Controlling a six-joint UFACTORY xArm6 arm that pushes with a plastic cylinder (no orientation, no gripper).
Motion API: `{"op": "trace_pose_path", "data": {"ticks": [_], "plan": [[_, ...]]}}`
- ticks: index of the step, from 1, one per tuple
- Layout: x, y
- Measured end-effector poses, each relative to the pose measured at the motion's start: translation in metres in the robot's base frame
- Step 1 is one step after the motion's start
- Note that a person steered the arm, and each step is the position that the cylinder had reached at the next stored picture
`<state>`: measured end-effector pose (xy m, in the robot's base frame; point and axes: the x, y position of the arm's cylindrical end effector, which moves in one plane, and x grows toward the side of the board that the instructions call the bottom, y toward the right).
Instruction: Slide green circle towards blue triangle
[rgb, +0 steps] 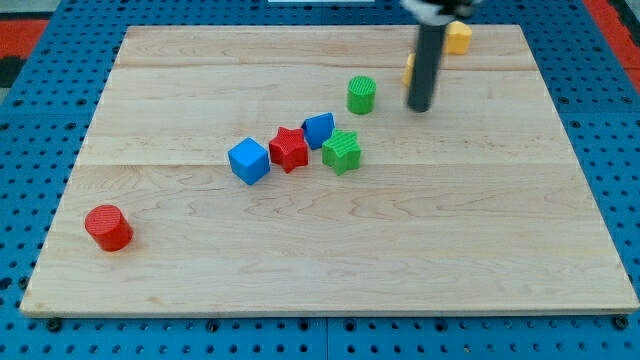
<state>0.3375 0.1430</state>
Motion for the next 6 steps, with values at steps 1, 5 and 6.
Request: {"op": "trace_pose_path", "data": {"ticks": [1, 5, 6], "plan": [[-0.043, -0.021], [0.008, -0.045], [-0.021, -0.005]]}}
